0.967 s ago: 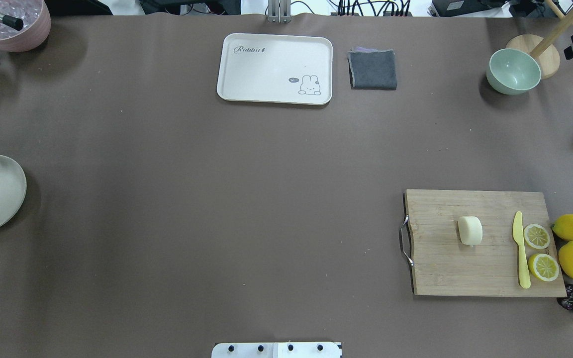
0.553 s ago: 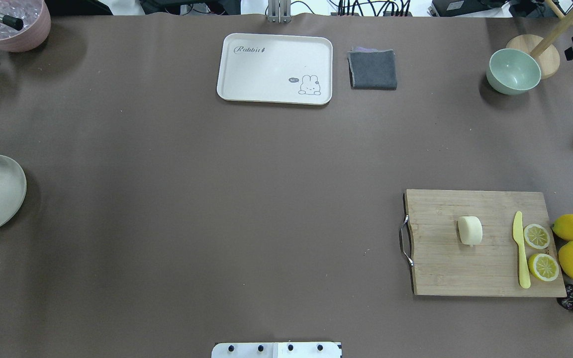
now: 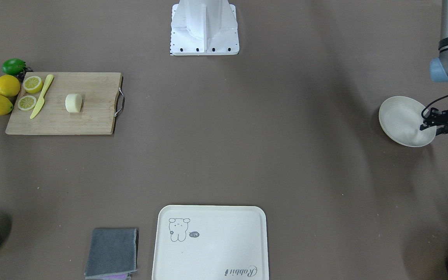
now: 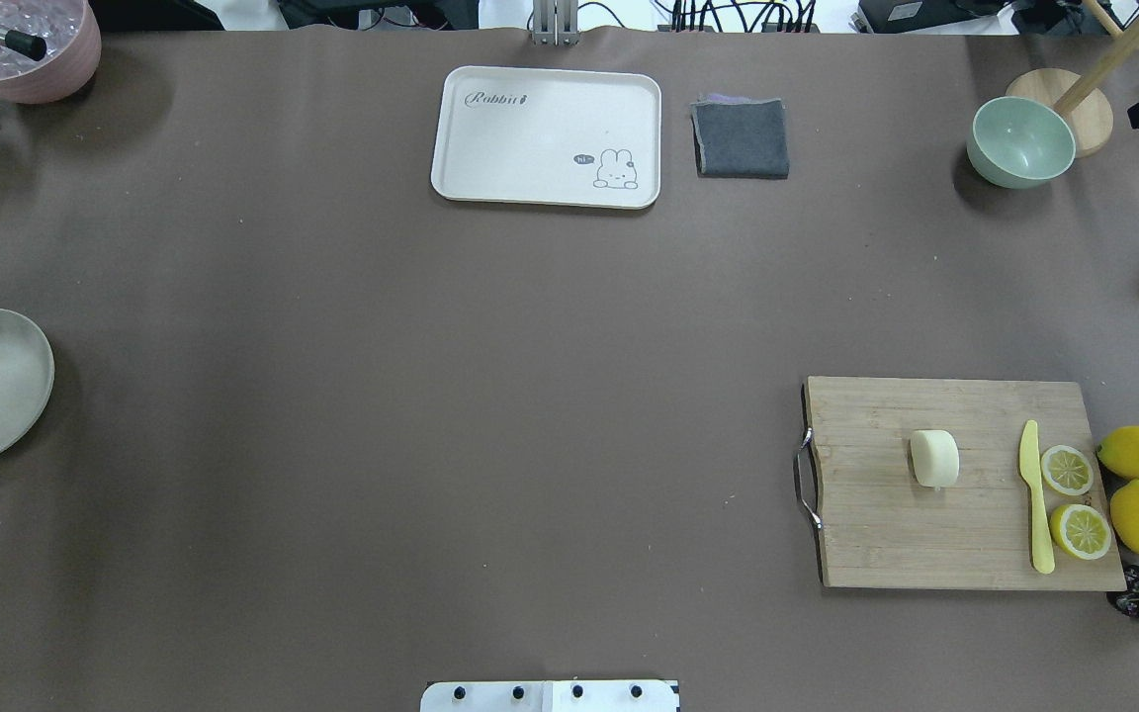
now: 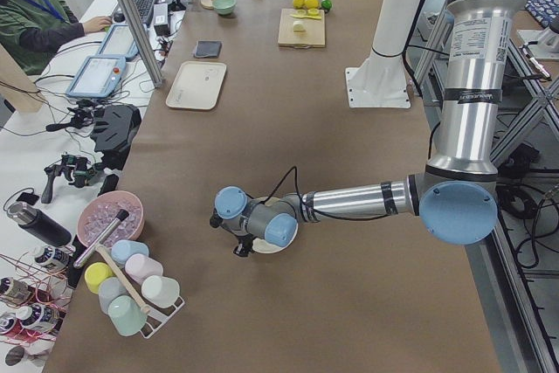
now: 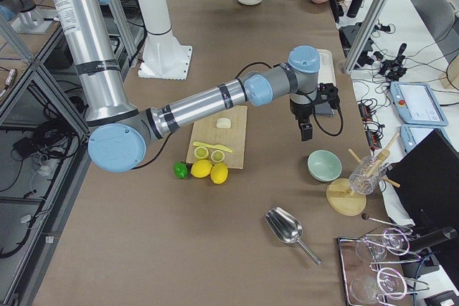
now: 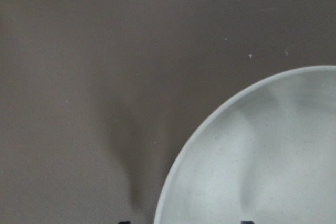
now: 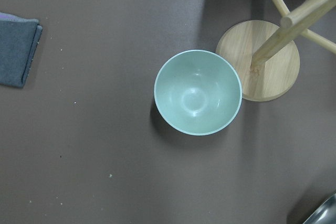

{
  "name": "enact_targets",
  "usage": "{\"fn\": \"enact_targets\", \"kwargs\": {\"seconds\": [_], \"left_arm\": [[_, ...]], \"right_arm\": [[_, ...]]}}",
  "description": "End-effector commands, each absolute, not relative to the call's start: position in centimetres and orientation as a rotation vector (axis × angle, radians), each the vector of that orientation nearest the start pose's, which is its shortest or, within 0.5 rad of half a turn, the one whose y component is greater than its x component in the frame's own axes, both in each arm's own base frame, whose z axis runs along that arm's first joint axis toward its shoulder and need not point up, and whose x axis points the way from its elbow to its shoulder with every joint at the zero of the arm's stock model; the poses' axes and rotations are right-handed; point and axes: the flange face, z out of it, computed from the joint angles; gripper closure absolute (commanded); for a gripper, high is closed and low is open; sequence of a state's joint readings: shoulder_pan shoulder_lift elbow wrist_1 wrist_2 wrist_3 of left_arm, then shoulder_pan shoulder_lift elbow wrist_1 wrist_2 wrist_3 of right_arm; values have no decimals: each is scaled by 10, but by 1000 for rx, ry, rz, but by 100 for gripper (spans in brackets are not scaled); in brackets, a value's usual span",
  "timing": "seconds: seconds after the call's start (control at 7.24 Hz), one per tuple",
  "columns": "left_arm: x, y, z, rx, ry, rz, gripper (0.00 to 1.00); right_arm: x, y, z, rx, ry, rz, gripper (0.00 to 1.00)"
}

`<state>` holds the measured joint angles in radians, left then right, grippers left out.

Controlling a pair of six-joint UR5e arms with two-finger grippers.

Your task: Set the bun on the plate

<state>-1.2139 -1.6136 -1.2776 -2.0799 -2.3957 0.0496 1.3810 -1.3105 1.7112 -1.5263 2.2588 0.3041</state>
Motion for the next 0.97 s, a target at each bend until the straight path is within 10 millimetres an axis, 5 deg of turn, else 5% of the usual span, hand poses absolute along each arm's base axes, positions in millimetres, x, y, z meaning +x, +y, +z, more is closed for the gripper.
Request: {"fn": "enact_targets", "kwargs": {"seconds": [0.0,0.28,0.55,0.83], "left_arm": [[123,-501,722,121,856,488,100],[122,-507,712,136,867,482,100],[121,-533,680,177,912,478,100],[121,-576,623,208,1000,404,100]], "right_arm": [[-43,-593,436,250,-773,-11,0],[-43,-592,430,247,-781,23,0],[-43,-594,429,250,-777,23,0],[-50,-596,434,235,-773,16,0]]}}
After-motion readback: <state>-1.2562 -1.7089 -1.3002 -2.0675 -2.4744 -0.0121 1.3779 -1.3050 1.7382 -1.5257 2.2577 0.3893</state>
